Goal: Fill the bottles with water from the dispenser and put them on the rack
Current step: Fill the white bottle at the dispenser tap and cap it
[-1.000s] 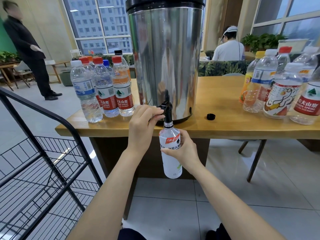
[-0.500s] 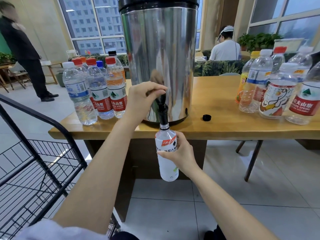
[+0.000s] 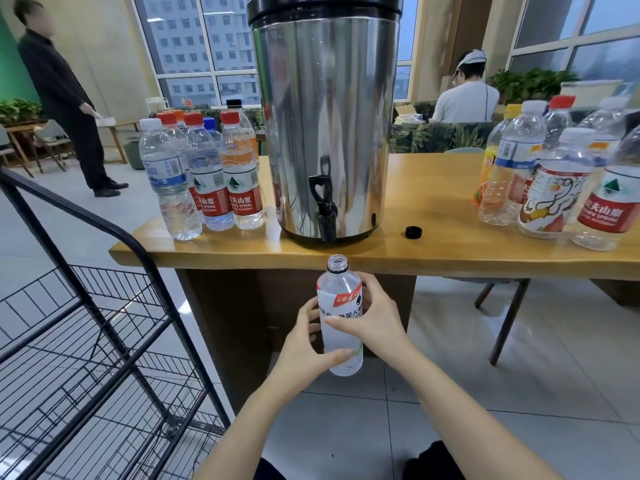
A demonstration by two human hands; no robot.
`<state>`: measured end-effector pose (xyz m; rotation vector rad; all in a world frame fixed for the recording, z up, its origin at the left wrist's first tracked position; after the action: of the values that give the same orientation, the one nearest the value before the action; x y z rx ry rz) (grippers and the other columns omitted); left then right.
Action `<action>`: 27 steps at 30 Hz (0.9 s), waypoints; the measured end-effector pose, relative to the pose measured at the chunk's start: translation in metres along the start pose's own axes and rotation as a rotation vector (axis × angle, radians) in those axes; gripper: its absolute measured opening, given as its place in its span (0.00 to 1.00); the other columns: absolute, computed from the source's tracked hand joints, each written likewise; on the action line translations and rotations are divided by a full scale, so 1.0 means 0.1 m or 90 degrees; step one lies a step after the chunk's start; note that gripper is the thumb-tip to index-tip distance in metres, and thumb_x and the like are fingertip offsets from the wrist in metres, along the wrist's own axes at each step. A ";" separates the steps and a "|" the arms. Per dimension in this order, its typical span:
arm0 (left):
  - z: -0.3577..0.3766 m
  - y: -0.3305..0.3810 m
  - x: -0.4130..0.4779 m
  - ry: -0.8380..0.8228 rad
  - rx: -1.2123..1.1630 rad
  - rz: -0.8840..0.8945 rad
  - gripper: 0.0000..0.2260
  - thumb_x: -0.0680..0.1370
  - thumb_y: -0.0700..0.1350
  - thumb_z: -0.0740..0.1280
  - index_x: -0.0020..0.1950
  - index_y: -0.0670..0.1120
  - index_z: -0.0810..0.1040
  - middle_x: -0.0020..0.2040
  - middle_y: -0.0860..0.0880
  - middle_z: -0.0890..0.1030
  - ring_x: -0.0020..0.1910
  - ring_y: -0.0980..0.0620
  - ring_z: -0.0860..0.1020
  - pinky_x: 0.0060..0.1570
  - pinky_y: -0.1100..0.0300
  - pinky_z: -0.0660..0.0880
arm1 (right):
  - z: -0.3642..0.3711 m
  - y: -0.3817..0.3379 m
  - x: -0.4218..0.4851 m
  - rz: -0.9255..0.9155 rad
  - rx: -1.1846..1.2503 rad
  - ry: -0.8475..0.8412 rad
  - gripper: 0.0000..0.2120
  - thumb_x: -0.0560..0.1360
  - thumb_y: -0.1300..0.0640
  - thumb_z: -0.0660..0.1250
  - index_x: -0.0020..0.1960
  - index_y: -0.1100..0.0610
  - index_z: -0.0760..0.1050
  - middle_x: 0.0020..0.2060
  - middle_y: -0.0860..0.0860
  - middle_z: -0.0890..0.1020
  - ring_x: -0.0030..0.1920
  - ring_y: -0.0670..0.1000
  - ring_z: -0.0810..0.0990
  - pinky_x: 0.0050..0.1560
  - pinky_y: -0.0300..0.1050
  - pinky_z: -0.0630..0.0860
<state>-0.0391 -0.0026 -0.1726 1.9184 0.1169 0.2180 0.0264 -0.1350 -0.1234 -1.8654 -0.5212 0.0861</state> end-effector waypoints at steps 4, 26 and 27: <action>0.21 0.16 0.08 0.065 -0.039 0.015 0.37 0.65 0.48 0.81 0.68 0.59 0.66 0.56 0.61 0.79 0.57 0.61 0.78 0.46 0.69 0.77 | -0.13 -0.14 -0.08 -0.021 -0.002 -0.008 0.36 0.64 0.55 0.81 0.66 0.45 0.67 0.56 0.38 0.77 0.57 0.38 0.76 0.56 0.36 0.75; 0.20 0.18 0.21 0.108 -0.014 -0.015 0.30 0.62 0.53 0.81 0.59 0.61 0.70 0.53 0.63 0.80 0.55 0.60 0.79 0.52 0.58 0.79 | -1.15 -0.01 1.19 -0.019 -0.395 0.144 0.14 0.78 0.56 0.67 0.61 0.60 0.79 0.55 0.58 0.80 0.57 0.57 0.76 0.50 0.40 0.65; 0.19 0.17 0.20 0.109 -0.013 -0.017 0.31 0.61 0.54 0.80 0.59 0.61 0.71 0.53 0.63 0.80 0.55 0.60 0.79 0.52 0.57 0.79 | -1.14 -0.04 1.14 -0.024 -0.360 0.134 0.14 0.78 0.57 0.68 0.61 0.60 0.78 0.56 0.57 0.80 0.58 0.56 0.76 0.51 0.40 0.65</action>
<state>-0.0161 -0.0227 -0.1611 1.8754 0.2529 0.3641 0.1632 -0.1896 -0.0567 -2.3773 -0.4628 -0.3106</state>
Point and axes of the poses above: each hand's wrist, its own x-axis towards the middle knuckle, its own z-axis out of the palm, y = z × x, the point moved 3 cm from there along x, towards the middle knuckle
